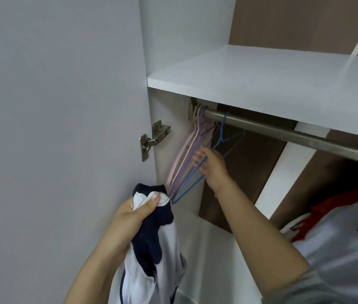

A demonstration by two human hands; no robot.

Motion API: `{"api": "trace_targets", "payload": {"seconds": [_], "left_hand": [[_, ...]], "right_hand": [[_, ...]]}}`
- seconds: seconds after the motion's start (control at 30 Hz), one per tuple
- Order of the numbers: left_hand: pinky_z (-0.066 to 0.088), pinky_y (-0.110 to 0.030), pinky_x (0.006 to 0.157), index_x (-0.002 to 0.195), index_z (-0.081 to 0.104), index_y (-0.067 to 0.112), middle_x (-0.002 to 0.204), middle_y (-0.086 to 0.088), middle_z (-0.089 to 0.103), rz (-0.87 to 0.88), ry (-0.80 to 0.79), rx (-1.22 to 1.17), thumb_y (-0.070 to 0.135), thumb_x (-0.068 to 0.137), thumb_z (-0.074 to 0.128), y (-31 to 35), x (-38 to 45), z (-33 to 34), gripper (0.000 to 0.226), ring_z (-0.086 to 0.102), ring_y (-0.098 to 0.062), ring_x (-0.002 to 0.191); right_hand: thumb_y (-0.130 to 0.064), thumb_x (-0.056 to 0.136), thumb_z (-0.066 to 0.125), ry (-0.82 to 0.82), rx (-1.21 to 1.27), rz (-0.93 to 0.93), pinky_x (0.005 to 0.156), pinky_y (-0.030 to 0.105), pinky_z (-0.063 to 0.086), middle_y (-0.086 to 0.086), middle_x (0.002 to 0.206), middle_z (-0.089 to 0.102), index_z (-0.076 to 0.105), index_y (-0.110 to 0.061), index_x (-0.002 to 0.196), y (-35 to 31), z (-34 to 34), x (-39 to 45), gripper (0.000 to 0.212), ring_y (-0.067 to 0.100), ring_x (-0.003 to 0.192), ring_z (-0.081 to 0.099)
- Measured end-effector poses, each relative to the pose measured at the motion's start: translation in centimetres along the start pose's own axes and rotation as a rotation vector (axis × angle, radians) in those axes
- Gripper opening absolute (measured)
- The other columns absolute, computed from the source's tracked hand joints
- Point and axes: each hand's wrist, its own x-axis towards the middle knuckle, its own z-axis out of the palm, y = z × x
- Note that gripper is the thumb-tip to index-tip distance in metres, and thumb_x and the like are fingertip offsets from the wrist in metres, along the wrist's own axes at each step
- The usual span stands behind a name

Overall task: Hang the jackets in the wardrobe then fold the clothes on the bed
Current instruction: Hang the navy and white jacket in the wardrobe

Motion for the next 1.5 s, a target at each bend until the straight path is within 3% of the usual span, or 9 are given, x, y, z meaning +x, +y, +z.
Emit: {"api": "trace_targets", "payload": {"seconds": [0.07, 0.2, 0.57, 0.77, 0.93, 1.1, 1.2, 1.33, 1.5], "left_hand": [[0.052, -0.026, 0.068, 0.088, 0.075, 0.021, 0.090, -0.004, 0.077, -0.002, 0.001, 0.004, 0.048, 0.068, 0.071, 0.2, 0.3, 0.1, 0.034, 0.074, -0.016, 0.083], [0.052, -0.028, 0.070, 0.094, 0.074, 0.018, 0.090, -0.005, 0.077, 0.006, 0.016, 0.003, 0.048, 0.070, 0.070, 0.3, 0.8, 0.6, 0.038, 0.073, -0.016, 0.083], [0.053, -0.019, 0.061, 0.086, 0.071, 0.016, 0.083, -0.002, 0.076, 0.063, -0.031, 0.156, 0.034, 0.082, 0.076, 0.9, 1.5, -0.5, 0.020, 0.073, -0.013, 0.078], [0.056, -0.036, 0.081, 0.101, 0.070, 0.011, 0.095, -0.011, 0.075, -0.068, -0.068, 0.080, 0.030, 0.087, 0.072, -2.0, 2.2, 0.4, 0.024, 0.072, -0.023, 0.087], [0.056, -0.037, 0.082, 0.113, 0.066, 0.013, 0.104, -0.013, 0.074, -0.157, -0.174, 0.020, 0.033, 0.090, 0.068, -3.9, 1.6, 0.7, 0.030, 0.070, -0.028, 0.098], [0.048, -0.044, 0.102, 0.124, 0.062, 0.003, 0.120, -0.019, 0.067, -0.154, -0.253, 0.010, 0.027, 0.095, 0.061, -4.8, 0.6, 0.1, 0.038, 0.064, -0.033, 0.110], [0.049, -0.043, 0.098, 0.119, 0.064, 0.005, 0.114, -0.019, 0.067, -0.130, -0.289, 0.073, 0.030, 0.094, 0.061, -4.5, -0.8, 0.1, 0.035, 0.064, -0.030, 0.102], [0.048, -0.031, 0.066, 0.099, 0.065, 0.012, 0.091, -0.013, 0.063, -0.010, -0.349, 0.311, 0.035, 0.093, 0.064, -4.4, -4.2, 1.3, 0.024, 0.057, -0.023, 0.074], [0.044, -0.019, 0.068, 0.099, 0.065, 0.010, 0.087, -0.002, 0.065, 0.280, -0.474, 0.682, 0.035, 0.097, 0.056, -5.4, -10.1, 3.2, 0.026, 0.059, -0.013, 0.082]], "right_hand": [[-0.011, 0.094, 0.059, 0.065, 0.107, -0.038, 0.044, 0.023, 0.039, 0.000, 0.059, 0.044, 0.045, -0.018, 0.096, -1.5, 0.1, 1.1, 0.016, 0.010, 0.046, 0.042], [-0.024, 0.100, 0.052, 0.080, 0.061, -0.141, 0.039, 0.020, 0.022, -0.004, 0.058, 0.028, 0.047, -0.014, 0.111, -3.6, -0.9, 0.7, 0.016, 0.006, 0.043, 0.023], [-0.051, 0.096, 0.050, 0.281, -0.491, -0.464, 0.048, 0.021, 0.033, -0.007, 0.046, 0.040, 0.042, -0.018, 0.056, 0.0, -6.9, -7.4, 0.053, 0.006, 0.046, 0.039], [-0.043, 0.100, 0.046, 0.421, -0.460, -0.341, 0.054, 0.032, 0.033, -0.010, 0.042, 0.040, 0.043, -0.023, 0.045, 5.2, -10.2, -13.9, 0.058, 0.006, 0.042, 0.038], [-0.036, 0.096, 0.049, 0.524, -0.451, -0.343, 0.049, 0.023, 0.027, -0.008, 0.044, 0.031, 0.034, -0.021, 0.046, 8.9, -13.3, -22.0, 0.054, 0.006, 0.044, 0.029], [-0.019, 0.099, 0.049, 0.499, -0.512, -0.258, 0.049, 0.027, 0.021, -0.004, 0.050, 0.019, 0.022, -0.023, 0.047, 12.4, -16.1, -29.8, 0.059, 0.010, 0.047, 0.019], [-0.018, 0.099, 0.050, 0.484, -0.618, -0.188, 0.054, 0.030, 0.020, -0.006, 0.047, 0.021, 0.023, -0.022, 0.044, 14.0, -16.5, -33.0, 0.062, 0.010, 0.045, 0.020], [-0.019, 0.100, 0.051, 0.457, -0.607, -0.148, 0.054, 0.030, 0.024, -0.008, 0.043, 0.026, 0.026, -0.022, 0.044, 15.5, -16.1, -34.9, 0.061, 0.009, 0.043, 0.025], [-0.026, 0.100, 0.050, 0.322, -0.780, -0.236, 0.044, 0.019, 0.028, -0.007, 0.036, 0.035, 0.035, -0.016, 0.048, 15.8, -15.4, -35.2, 0.055, 0.008, 0.037, 0.035]]}}
